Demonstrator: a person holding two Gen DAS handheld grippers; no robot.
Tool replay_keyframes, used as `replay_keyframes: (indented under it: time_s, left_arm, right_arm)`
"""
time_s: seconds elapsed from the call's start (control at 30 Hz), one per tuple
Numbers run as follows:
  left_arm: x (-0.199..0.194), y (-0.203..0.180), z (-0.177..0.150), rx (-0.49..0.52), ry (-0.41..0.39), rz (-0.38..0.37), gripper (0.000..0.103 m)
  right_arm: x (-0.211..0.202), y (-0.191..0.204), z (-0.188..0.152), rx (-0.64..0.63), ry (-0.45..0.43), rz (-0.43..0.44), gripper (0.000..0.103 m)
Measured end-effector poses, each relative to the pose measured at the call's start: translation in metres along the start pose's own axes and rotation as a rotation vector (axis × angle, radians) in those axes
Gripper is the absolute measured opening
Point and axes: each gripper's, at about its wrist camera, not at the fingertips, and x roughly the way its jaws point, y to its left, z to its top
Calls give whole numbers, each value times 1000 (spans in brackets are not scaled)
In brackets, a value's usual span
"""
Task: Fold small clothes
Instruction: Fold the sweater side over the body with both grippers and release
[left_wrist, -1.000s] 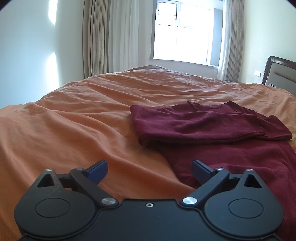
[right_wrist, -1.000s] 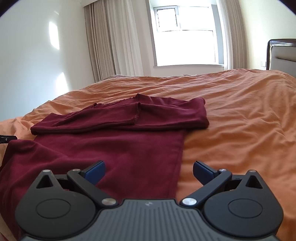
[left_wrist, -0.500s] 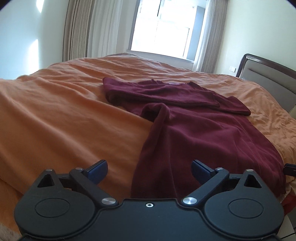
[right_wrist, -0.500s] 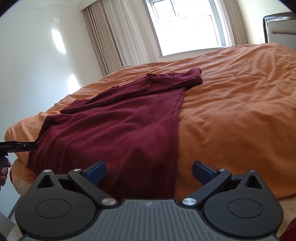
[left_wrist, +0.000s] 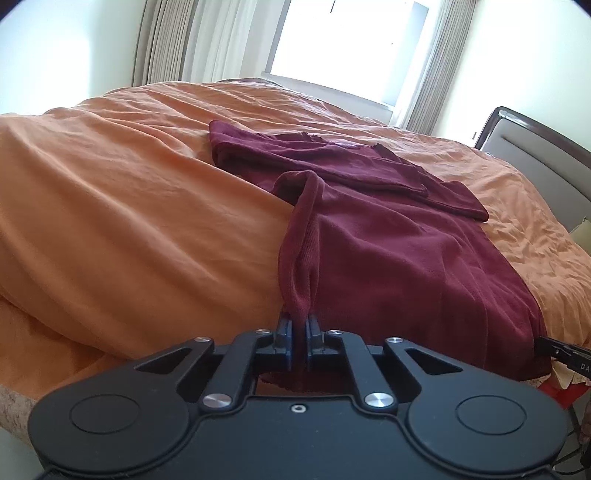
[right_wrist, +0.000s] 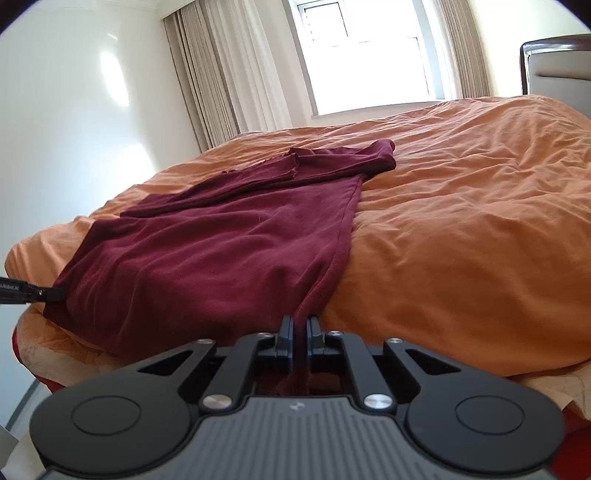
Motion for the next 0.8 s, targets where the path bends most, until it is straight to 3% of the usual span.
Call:
replay_keyframes:
  time_s: [0.43,0.7,0.8]
  left_arm:
    - [-37,-7,-23,-72,62,-30,2]
    - [-22,6,-36,-132,92,-18,2]
    - [-24,4,-36,-111,72,-19,3]
  right_arm:
    - [-36,-12,8,-34,-50,-25,6]
    - [-26,-23,3,-26,-26,-30,6]
    - [-26,-18,-1,-75,-27,-53,11]
